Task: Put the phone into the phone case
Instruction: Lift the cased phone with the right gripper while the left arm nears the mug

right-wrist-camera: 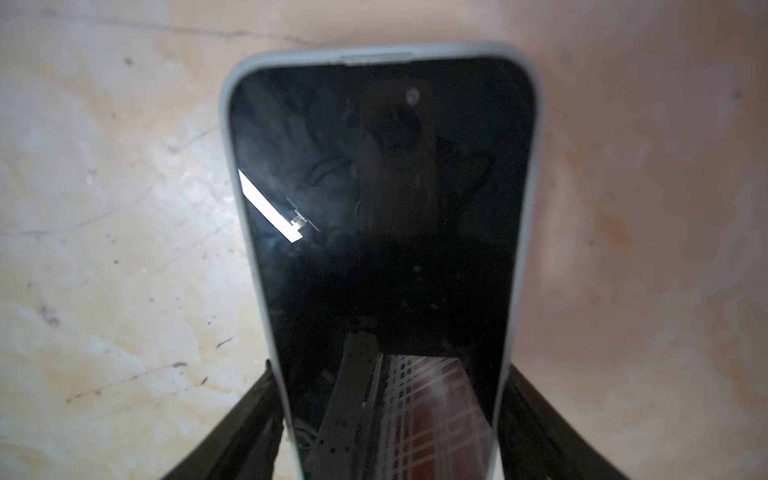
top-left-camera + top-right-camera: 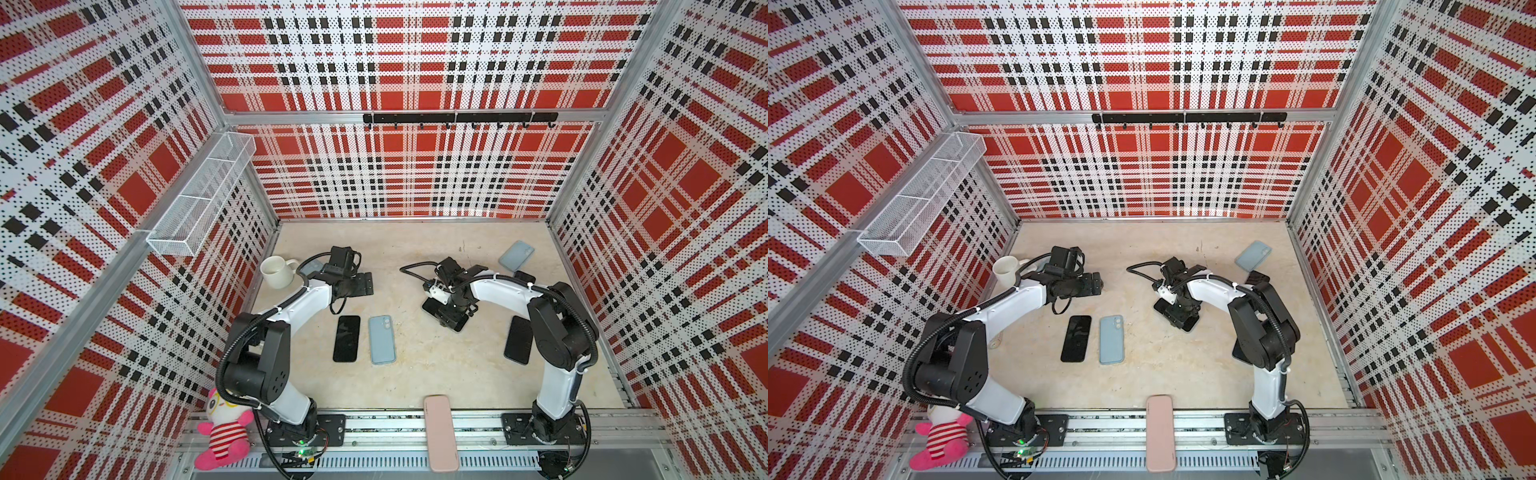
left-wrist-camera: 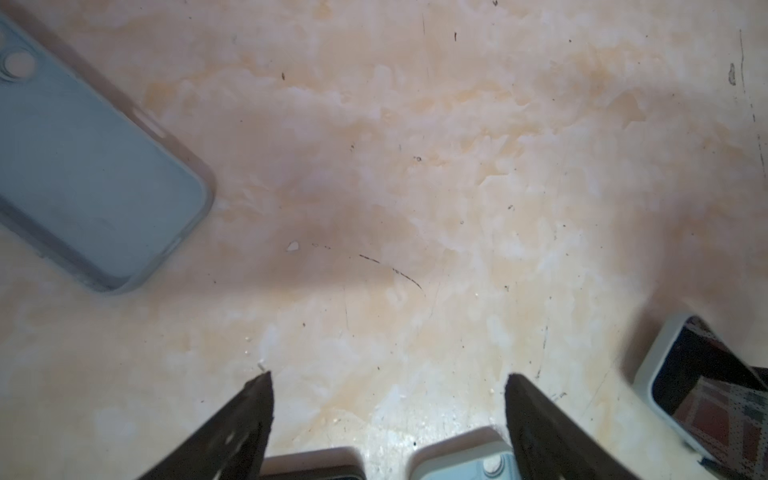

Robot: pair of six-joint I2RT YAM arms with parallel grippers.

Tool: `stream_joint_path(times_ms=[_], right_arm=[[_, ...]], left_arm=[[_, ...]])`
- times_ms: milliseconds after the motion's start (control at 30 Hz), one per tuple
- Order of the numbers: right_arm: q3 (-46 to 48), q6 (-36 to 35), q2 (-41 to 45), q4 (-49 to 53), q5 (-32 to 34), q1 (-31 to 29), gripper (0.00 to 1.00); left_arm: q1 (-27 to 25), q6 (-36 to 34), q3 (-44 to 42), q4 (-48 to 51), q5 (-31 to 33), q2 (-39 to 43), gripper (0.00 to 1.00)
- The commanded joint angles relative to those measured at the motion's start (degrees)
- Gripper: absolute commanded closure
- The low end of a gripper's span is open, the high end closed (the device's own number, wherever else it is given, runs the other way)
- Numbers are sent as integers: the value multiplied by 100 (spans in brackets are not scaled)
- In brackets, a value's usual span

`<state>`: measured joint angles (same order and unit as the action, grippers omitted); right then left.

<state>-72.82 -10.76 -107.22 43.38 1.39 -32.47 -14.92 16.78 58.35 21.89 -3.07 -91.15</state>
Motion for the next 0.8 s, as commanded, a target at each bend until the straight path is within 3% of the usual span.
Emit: stream_joint_path(times_ms=[0, 233, 400, 767], right_arm=[[-208, 1090, 362, -253, 388, 191, 38], [-838, 2160, 10, -229, 683, 762, 42], [-1346, 2743, -417, -389, 878, 1212, 44], [-3358, 3621, -2038, -104, 1370, 1537, 45]], left_arm=[[32, -252, 2, 68, -156, -92, 11], [253, -213, -180, 28, -290, 85, 10], [265, -278, -289, 26, 158, 344, 10], [344, -233, -320, -52, -316, 443, 10]])
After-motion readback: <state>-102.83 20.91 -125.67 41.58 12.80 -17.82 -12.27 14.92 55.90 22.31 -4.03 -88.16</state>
